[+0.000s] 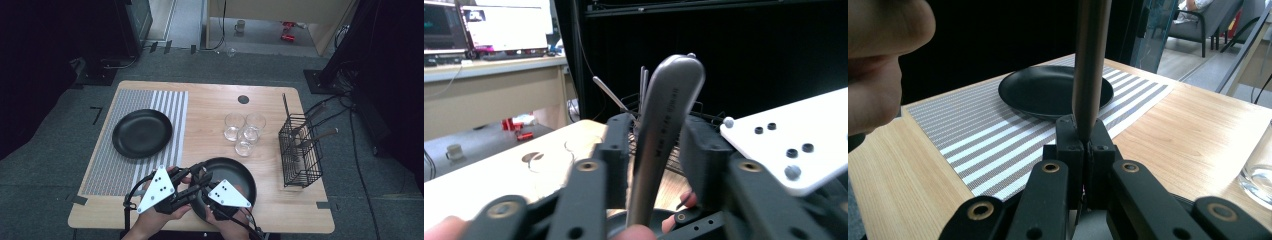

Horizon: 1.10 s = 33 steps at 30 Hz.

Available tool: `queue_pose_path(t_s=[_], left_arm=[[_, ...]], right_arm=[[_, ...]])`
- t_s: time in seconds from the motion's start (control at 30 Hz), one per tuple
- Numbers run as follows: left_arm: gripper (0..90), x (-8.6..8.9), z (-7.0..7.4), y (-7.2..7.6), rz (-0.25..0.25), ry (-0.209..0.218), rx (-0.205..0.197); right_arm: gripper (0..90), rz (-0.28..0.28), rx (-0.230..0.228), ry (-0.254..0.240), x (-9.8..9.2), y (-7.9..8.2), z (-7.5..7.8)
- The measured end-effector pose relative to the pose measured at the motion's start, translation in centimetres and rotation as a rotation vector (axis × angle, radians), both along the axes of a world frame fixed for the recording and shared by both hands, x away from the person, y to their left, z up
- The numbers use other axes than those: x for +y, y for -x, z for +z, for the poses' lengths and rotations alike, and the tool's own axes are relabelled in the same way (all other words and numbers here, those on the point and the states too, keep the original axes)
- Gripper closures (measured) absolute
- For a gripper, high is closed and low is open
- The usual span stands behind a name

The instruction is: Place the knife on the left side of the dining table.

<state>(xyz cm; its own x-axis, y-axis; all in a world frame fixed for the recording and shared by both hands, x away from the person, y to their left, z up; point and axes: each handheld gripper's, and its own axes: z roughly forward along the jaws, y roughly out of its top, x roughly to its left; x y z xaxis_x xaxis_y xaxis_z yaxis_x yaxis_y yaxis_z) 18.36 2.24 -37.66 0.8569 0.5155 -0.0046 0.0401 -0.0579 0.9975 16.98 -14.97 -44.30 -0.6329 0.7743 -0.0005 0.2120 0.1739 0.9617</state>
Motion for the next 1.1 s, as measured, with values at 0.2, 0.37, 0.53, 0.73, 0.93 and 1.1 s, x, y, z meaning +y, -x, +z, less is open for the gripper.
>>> queue_pose_path(t_s=[0.2, 0.37, 0.53, 0.73, 0.93, 1.1], left_arm=[[74.4, 0.8, 0.1, -0.7, -0.006, 0.011, 0.036], [76.3, 1.5, 0.2, -1.1, 0.020, 0.032, 0.050], [76.6, 1.6, 0.3, -1.0, 0.034, 0.032, 0.037], [76.9, 2.6, 0.5, -1.5, 0.048, 0.066, 0.053], [77.0, 3.5, 0.8, -1.8, 0.064, 0.092, 0.061], [77.1, 4.0, 0.9, -1.9, 0.095, 0.091, 0.053]], right_arm=[[88.9, 0.005, -0.003, 0.006, 0.1, 0.0, -0.1], [88.8, 0.002, -0.015, 0.003, 0.1, 0.1, 0.0], [87.7, 0.006, -0.032, -0.006, 0.1, 0.1, 0.0], [80.3, 0.005, -0.038, -0.040, -0.6, -0.2, 0.1], [66.4, -0.031, -0.114, -0.021, -1.5, -0.3, 0.3], [51.6, -0.055, -0.085, -0.063, -3.2, -0.5, 0.1]])
